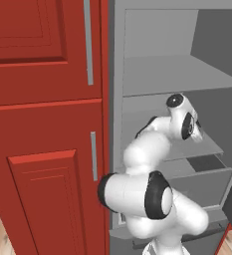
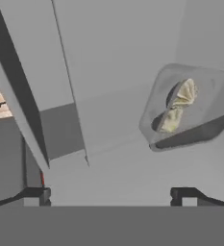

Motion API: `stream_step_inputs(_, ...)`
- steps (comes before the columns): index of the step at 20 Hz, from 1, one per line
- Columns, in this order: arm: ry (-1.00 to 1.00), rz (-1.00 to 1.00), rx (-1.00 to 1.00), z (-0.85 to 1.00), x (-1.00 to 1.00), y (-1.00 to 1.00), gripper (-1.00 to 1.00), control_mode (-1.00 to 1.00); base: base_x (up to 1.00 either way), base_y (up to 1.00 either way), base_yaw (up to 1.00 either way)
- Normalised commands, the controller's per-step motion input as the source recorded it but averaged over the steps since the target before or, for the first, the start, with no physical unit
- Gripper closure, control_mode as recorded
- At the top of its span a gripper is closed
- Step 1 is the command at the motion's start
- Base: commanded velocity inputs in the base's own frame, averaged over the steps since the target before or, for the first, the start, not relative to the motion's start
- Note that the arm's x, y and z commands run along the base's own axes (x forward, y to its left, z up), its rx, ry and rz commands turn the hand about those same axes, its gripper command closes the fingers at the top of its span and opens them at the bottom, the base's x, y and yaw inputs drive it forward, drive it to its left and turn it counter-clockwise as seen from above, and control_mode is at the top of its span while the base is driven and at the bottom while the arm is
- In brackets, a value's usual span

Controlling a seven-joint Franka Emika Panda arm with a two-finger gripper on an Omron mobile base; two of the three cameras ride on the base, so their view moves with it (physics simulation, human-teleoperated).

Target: Place two dumplings into each of the tupperware containers and then place the containers in the fridge.

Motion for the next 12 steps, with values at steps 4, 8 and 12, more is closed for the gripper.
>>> stream_step_inputs(4, 0.14, 0.00, 0.15, 0.91, -0.71, 0.00, -1.00, -1.00, 0.00, 0.00, 0.00)
stream_step_inputs(8, 0.02, 0.01, 0.06, 0.15, -1.00, 0.13, -1.00, -1.00, 0.00, 0.00, 0.00)
stream_step_inputs(12, -0.03, -0.08, 0.07, 0.00, -0.86, 0.35, -1.00, -1.00, 0.00, 0.00, 0.00)
